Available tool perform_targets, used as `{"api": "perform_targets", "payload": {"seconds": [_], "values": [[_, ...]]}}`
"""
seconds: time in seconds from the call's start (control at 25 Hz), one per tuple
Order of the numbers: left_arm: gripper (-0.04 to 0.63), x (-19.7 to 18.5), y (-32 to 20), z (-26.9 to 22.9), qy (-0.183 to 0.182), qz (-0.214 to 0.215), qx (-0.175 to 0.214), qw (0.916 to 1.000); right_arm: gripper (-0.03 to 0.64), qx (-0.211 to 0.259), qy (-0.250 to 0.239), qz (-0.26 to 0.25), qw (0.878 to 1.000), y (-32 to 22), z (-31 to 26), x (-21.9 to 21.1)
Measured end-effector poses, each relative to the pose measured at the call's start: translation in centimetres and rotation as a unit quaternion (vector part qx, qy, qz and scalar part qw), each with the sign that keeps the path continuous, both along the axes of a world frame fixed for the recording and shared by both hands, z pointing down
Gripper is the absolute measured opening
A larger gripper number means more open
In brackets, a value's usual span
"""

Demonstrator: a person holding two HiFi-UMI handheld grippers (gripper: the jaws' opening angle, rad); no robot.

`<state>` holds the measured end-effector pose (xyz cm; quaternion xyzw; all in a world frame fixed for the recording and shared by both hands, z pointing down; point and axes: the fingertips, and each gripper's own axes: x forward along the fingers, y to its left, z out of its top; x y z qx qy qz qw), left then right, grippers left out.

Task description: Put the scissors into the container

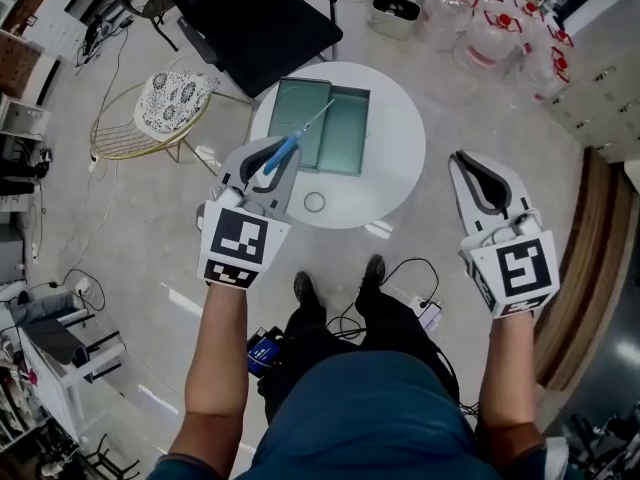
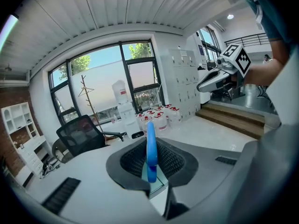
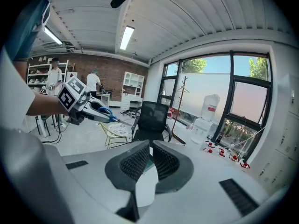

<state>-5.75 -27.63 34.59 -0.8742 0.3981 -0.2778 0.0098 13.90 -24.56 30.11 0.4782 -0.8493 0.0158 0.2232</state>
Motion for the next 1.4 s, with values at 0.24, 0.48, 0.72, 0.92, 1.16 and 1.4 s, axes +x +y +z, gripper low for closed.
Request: {"api": "perform_targets", "payload": {"seconds": [0.24, 0.48, 0.72, 0.92, 1.16, 1.4], "values": [[0.064, 0.8, -1.2, 3.4, -0.002, 0.000, -0.020, 0.9998, 0.038, -0.027, 0.012, 0.012, 0.999, 0.1, 2.4, 1.7], [0.064, 1.7, -2.3, 6.4, -0.003, 0.001, -0.033, 0.9994, 0.040, -0.043, 0.013, 0.018, 0.999, 0.1, 5.0, 2.8], [0.064, 2.8, -3.1, 9.8, -0.003, -0.001, -0.051, 0.9987, 0.038, -0.043, 0.006, 0.017, 0.999, -0.3, 7.2, 3.4], [0.064, 3.6, -4.0, 12.4, -0.005, -0.001, -0.063, 0.9980, 0.038, -0.056, 0.005, 0.017, 0.998, -0.2, 9.3, 3.9], [0.064, 3.8, -5.3, 15.3, -0.008, -0.002, -0.076, 0.9971, 0.038, -0.081, 0.013, 0.021, 0.996, 0.2, 12.1, 4.3], [0.064, 4.2, -6.1, 18.0, -0.014, -0.002, -0.091, 0.9957, 0.038, -0.086, 0.006, 0.020, 0.996, 0.3, 13.9, 4.4]]}}
